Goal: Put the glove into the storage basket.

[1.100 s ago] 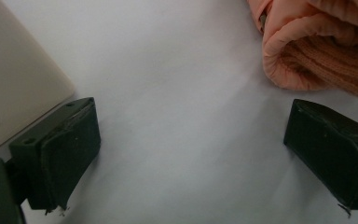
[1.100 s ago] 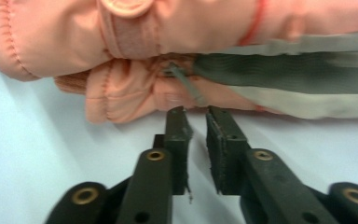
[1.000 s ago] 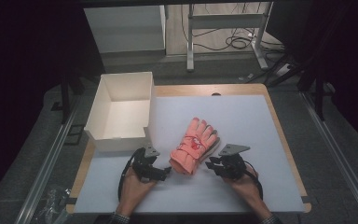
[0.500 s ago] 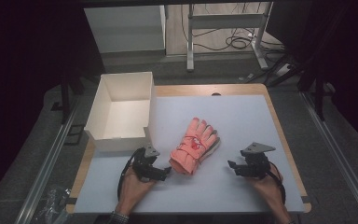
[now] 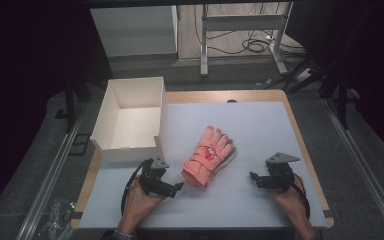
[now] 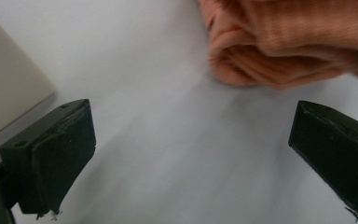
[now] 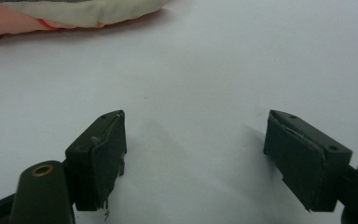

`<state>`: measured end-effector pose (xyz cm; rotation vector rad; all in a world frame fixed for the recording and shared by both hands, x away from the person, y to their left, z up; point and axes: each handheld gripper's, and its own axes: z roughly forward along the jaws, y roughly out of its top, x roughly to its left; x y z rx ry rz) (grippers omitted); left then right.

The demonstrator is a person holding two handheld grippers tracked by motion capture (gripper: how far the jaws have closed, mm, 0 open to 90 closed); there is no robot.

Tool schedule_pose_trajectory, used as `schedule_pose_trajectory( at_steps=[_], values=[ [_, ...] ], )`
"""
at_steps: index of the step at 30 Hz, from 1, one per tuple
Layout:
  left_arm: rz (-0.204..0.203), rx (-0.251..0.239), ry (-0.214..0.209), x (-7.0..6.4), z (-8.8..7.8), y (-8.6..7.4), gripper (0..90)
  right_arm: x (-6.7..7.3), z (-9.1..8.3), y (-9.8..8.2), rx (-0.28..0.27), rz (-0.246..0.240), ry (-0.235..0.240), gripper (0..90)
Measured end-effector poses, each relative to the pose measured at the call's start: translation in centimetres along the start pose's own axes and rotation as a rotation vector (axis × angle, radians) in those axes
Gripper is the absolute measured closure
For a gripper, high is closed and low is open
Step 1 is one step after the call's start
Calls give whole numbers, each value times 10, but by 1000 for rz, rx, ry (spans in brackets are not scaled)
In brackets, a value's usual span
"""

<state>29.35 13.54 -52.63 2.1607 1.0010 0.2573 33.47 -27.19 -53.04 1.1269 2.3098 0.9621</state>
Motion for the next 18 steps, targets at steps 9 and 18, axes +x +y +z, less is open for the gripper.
schedule_pose_trajectory(
  at_steps=[9,18],
  values=[
    [29,31,-71,-13,-22,22,0,0,0,-1,-3,2,1,211],
    [71,65,-66,-29,-20,60,0,0,0,-1,-5,3,2,211]
  ],
)
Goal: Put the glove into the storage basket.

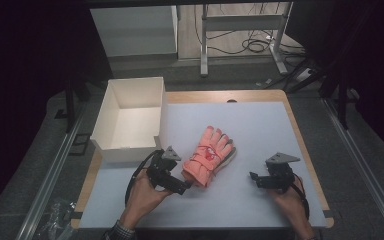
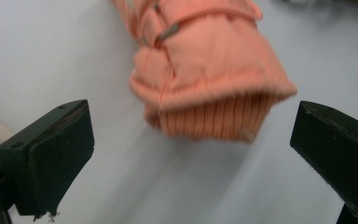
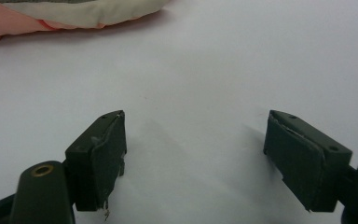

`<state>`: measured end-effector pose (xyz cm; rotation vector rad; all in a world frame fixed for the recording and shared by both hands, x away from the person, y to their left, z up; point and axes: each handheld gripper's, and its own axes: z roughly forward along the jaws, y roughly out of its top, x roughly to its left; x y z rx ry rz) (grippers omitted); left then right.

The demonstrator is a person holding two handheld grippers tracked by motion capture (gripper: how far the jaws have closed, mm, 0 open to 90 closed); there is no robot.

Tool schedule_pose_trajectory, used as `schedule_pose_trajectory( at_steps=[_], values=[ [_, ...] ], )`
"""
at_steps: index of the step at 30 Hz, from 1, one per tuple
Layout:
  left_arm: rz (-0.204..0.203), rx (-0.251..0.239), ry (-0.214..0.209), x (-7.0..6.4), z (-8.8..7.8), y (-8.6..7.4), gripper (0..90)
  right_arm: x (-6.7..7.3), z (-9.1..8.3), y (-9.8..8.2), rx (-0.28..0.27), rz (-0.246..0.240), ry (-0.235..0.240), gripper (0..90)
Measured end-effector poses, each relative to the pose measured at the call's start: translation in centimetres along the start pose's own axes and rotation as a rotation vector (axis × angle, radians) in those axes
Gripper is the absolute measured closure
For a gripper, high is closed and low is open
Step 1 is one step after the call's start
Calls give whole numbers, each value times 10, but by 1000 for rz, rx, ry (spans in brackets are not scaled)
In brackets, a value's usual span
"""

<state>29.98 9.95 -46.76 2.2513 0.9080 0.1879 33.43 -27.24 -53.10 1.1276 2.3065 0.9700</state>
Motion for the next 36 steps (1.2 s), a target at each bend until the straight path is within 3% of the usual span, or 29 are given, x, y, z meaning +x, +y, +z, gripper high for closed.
schedule_pose_trajectory(
  at_steps=[10,17,22,29,32,36],
  values=[
    [10,45,20,1,24,36,0,0,0,0,-1,0,0,211],
    [-5,70,-5,2,47,51,0,0,0,0,-2,0,0,211],
    [-1,128,29,-3,66,53,0,0,0,0,-2,0,0,211],
    [-2,182,40,-9,91,48,0,0,0,0,-3,-1,0,211],
    [7,217,71,-12,102,45,0,0,0,0,-3,-1,-1,211],
    [15,287,77,-14,111,43,10,0,0,0,-3,-2,-1,211]
  ],
)
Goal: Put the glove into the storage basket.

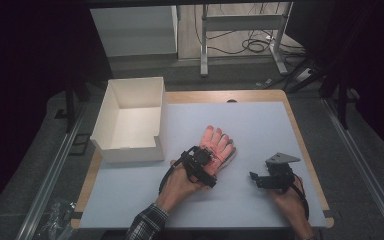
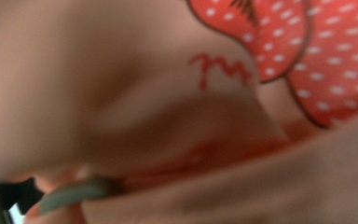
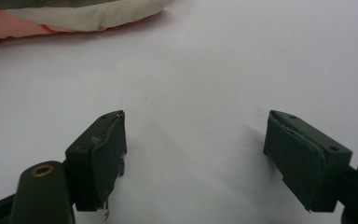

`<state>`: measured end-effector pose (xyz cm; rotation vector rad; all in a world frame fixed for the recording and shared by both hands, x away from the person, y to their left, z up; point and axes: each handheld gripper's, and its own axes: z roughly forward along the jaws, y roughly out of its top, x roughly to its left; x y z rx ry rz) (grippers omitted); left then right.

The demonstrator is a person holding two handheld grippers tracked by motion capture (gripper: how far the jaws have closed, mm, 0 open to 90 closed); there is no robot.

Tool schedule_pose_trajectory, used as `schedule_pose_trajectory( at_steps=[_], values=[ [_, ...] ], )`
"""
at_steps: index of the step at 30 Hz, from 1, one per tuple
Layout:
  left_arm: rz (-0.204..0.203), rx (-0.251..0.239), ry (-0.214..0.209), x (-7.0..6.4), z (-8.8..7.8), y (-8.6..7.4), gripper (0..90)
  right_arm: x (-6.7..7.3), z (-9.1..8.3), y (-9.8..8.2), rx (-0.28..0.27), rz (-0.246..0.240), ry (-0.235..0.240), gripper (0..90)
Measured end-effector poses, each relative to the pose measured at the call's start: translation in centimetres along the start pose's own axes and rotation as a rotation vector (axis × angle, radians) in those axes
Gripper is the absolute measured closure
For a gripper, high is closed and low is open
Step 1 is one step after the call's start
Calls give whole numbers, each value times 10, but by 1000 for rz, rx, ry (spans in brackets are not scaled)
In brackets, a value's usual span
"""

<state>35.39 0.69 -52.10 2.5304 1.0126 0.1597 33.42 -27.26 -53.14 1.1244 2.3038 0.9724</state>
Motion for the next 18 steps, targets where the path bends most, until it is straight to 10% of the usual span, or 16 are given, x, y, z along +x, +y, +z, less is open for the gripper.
schedule_pose_trajectory(
  at_steps=[9,18],
  values=[
    [97,45,-25,3,-12,5,315,0,0,0,0,-2,0,211],
    [105,34,-64,12,-22,6,372,0,0,0,0,0,0,211]
  ],
)
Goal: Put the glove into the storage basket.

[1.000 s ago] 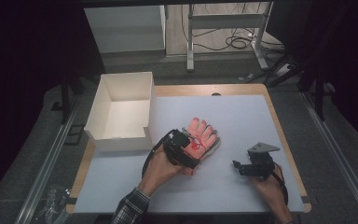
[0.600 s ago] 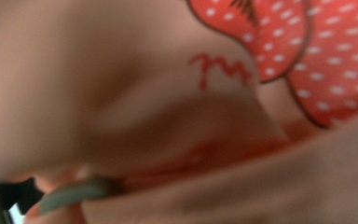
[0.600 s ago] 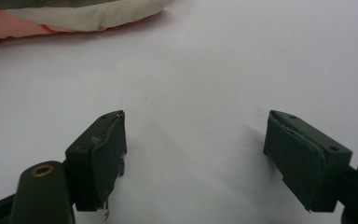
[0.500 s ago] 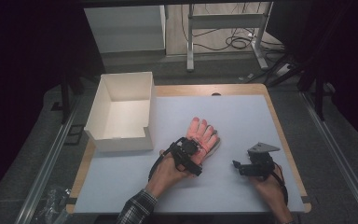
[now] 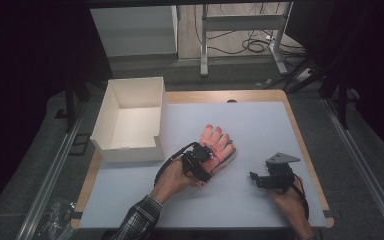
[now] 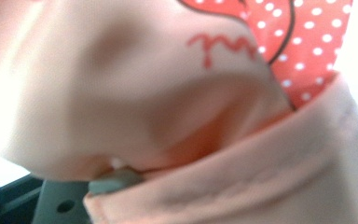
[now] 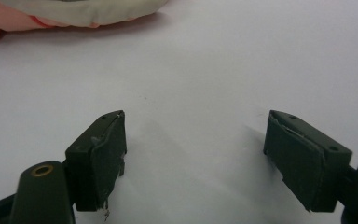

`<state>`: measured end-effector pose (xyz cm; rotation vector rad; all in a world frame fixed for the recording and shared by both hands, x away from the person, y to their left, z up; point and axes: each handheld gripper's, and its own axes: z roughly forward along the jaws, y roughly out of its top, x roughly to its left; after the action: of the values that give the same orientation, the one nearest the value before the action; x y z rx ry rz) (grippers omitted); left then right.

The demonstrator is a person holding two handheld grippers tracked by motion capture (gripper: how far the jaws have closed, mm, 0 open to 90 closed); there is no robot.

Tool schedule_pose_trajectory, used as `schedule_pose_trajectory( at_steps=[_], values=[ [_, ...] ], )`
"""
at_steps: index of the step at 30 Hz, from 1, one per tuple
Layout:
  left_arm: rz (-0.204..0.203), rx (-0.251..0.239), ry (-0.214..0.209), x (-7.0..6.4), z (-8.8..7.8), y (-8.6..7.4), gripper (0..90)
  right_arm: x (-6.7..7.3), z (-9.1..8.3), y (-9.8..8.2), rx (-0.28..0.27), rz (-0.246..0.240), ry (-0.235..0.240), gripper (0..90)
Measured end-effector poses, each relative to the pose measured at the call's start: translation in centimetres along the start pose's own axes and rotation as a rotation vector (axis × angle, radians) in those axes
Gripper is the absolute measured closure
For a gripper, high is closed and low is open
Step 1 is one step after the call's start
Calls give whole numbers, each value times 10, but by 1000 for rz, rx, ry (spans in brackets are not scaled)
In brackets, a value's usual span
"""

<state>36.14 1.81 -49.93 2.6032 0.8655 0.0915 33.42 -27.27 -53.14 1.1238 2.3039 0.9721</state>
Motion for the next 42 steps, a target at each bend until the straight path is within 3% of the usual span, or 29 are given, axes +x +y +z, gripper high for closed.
schedule_pose_trajectory(
  at_steps=[10,23,35,42],
  values=[
    [-62,-54,32,17,-28,6,370,0,0,0,1,3,1,211],
    [-120,-88,47,38,-67,26,364,0,0,0,-2,3,1,211],
    [-151,-87,85,58,-101,40,359,0,0,0,-1,4,3,211],
    [-203,-113,109,76,-122,41,359,0,0,0,-1,4,3,211]
  ],
)
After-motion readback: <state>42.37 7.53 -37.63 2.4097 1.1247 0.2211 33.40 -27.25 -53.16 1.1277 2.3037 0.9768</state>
